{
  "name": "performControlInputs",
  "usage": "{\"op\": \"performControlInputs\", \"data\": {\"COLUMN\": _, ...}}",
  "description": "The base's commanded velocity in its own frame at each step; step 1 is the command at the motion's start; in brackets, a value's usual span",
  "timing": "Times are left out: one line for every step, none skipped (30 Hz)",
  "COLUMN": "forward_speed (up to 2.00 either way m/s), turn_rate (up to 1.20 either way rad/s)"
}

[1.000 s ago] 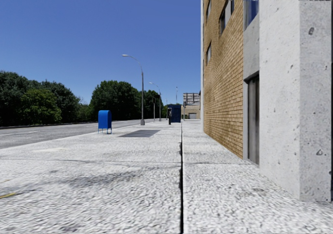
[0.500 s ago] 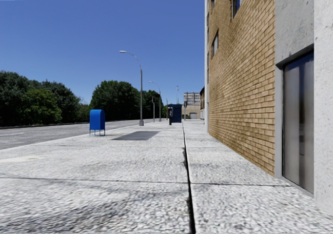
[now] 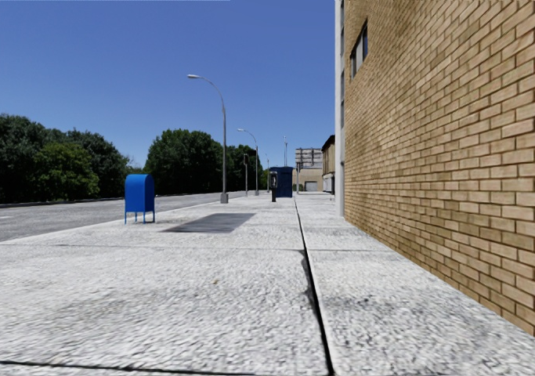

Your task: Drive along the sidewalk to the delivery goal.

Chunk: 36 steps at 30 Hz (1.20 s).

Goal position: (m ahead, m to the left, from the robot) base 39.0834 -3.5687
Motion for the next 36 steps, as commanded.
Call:
{"op": "performControlInputs", "data": {"forward_speed": 1.99, "turn_rate": 0.0}}
{"op": "performControlInputs", "data": {"forward_speed": 1.99, "turn_rate": 0.0}}
{"op": "performControlInputs", "data": {"forward_speed": 1.99, "turn_rate": 0.0}}
{"op": "performControlInputs", "data": {"forward_speed": 1.99, "turn_rate": 0.0}}
{"op": "performControlInputs", "data": {"forward_speed": 1.99, "turn_rate": 0.0}}
{"op": "performControlInputs", "data": {"forward_speed": 1.99, "turn_rate": 0.0}}
{"op": "performControlInputs", "data": {"forward_speed": 1.99, "turn_rate": 0.0}}
{"op": "performControlInputs", "data": {"forward_speed": 1.99, "turn_rate": 0.0}}
{"op": "performControlInputs", "data": {"forward_speed": 1.99, "turn_rate": 0.0}}
{"op": "performControlInputs", "data": {"forward_speed": 1.99, "turn_rate": 0.0}}
{"op": "performControlInputs", "data": {"forward_speed": 1.99, "turn_rate": 0.0}}
{"op": "performControlInputs", "data": {"forward_speed": 1.99, "turn_rate": 0.0}}
{"op": "performControlInputs", "data": {"forward_speed": 1.99, "turn_rate": 0.0}}
{"op": "performControlInputs", "data": {"forward_speed": 1.99, "turn_rate": 0.0}}
{"op": "performControlInputs", "data": {"forward_speed": 1.99, "turn_rate": 0.0}}
{"op": "performControlInputs", "data": {"forward_speed": 1.99, "turn_rate": 0.0}}
{"op": "performControlInputs", "data": {"forward_speed": 1.99, "turn_rate": 0.0}}
{"op": "performControlInputs", "data": {"forward_speed": 1.99, "turn_rate": 0.0}}
{"op": "performControlInputs", "data": {"forward_speed": 1.99, "turn_rate": 0.0}}
{"op": "performControlInputs", "data": {"forward_speed": 1.99, "turn_rate": 0.0}}
{"op": "performControlInputs", "data": {"forward_speed": 1.99, "turn_rate": 0.0}}
{"op": "performControlInputs", "data": {"forward_speed": 1.99, "turn_rate": 0.0}}
{"op": "performControlInputs", "data": {"forward_speed": 1.99, "turn_rate": 0.0}}
{"op": "performControlInputs", "data": {"forward_speed": 1.99, "turn_rate": 0.0}}
{"op": "performControlInputs", "data": {"forward_speed": 1.99, "turn_rate": 0.0}}
{"op": "performControlInputs", "data": {"forward_speed": 1.99, "turn_rate": 0.0}}
{"op": "performControlInputs", "data": {"forward_speed": 1.99, "turn_rate": 0.0}}
{"op": "performControlInputs", "data": {"forward_speed": 1.99, "turn_rate": 0.0}}
{"op": "performControlInputs", "data": {"forward_speed": 1.99, "turn_rate": 0.0}}
{"op": "performControlInputs", "data": {"forward_speed": 1.99, "turn_rate": 0.0}}
{"op": "performControlInputs", "data": {"forward_speed": 1.99, "turn_rate": 0.0}}
{"op": "performControlInputs", "data": {"forward_speed": 1.99, "turn_rate": 0.0}}
{"op": "performControlInputs", "data": {"forward_speed": 1.99, "turn_rate": 0.0}}
{"op": "performControlInputs", "data": {"forward_speed": 1.99, "turn_rate": -0.07}}
{"op": "performControlInputs", "data": {"forward_speed": 1.99, "turn_rate": -0.11}}
{"op": "performControlInputs", "data": {"forward_speed": 1.99, "turn_rate": -0.13}}
